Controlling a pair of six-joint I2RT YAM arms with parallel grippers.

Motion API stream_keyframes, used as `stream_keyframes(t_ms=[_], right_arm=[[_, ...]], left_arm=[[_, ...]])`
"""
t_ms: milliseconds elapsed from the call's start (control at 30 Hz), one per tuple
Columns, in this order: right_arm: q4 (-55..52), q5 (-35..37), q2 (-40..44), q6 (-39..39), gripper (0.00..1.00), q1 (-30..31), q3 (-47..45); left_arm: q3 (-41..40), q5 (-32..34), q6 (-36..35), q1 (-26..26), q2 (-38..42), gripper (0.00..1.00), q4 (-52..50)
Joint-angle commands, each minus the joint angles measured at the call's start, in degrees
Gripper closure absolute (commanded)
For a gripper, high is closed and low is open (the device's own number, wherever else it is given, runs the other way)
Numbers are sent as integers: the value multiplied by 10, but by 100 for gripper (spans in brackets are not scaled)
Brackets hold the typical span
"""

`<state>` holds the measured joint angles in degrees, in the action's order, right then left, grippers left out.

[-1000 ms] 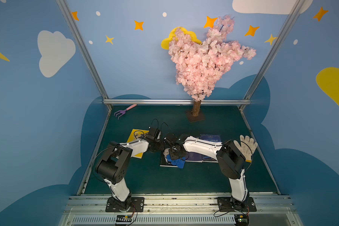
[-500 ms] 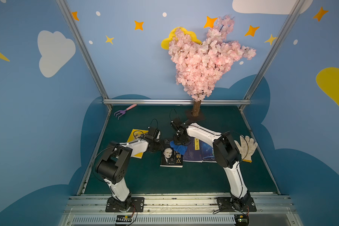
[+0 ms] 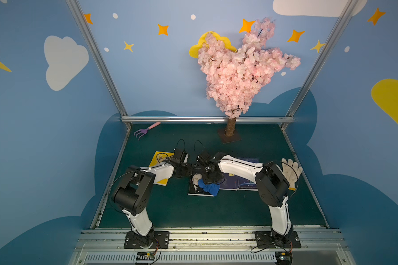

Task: Wipe the cover of the book
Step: Wipe the dirt from the cover of the book.

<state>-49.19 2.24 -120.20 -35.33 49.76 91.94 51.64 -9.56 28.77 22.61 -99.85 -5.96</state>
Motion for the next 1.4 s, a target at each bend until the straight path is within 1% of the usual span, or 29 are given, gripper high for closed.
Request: stream_keyframes(t_ms=[0,100,167,200,267,333,400,500,567,633,733,800,867,933,967,1033,1100,1133,1200,1267,1367], right_arm=[[-65,31,-108,27,100,-58,53],[-100,31,-165,42,100,-78,149],[-118,35,-184,44,100,-79,180],[-119,33,-185,43,100,-76,180],[-108,34,-166,36,100,-61,145],[-91,38,-133,19,100,-37,84],[-67,37,-90,-9,100,-4,7],[-32,37,-39,-41,100,48,-84],[-21,40,-28,-53,100,65,-111],[-9,40,-39,-47,100,61,-114],[-25,30,-78,-34,100,19,-70],[-39,21,-101,-25,100,-16,-22],[-83,47,-132,-15,100,-41,59],[-133,81,-166,-3,100,-51,146],[-152,85,-185,5,100,-56,192],[-172,78,-211,14,100,-62,249],[-176,67,-222,14,100,-62,267],[-172,60,-218,10,100,-57,256],[-143,56,-191,3,100,-37,200],[-121,63,-145,-20,100,-5,115],[-75,60,-70,-53,100,51,-10]], left_arm=[[-15,-11,1,5,-32,83,-37],[-17,-16,2,4,-31,83,-34],[-18,-16,2,4,-30,83,-35],[-20,-15,2,3,-27,83,-36],[-21,-16,2,3,-22,83,-34],[-20,-20,3,3,-19,83,-33],[-20,-24,4,2,-21,83,-33],[-19,-26,4,0,-23,83,-34],[-19,-25,3,1,-24,83,-34],[-20,-24,4,0,-25,83,-34],[-22,-27,6,-1,-28,83,-28],[-21,-32,7,-2,-31,83,-28],[-20,-33,7,-3,-33,83,-27],[-22,-34,9,-3,-32,83,-23],[-21,-34,9,-4,-33,83,-24],[-21,-34,8,-3,-30,83,-25],[-21,-34,8,-4,-27,83,-24],[-21,-34,8,-4,-27,83,-25],[-21,-34,9,-4,-26,83,-25],[-23,-52,10,-5,-25,83,-21],[-22,-54,11,-5,-31,83,-20]])
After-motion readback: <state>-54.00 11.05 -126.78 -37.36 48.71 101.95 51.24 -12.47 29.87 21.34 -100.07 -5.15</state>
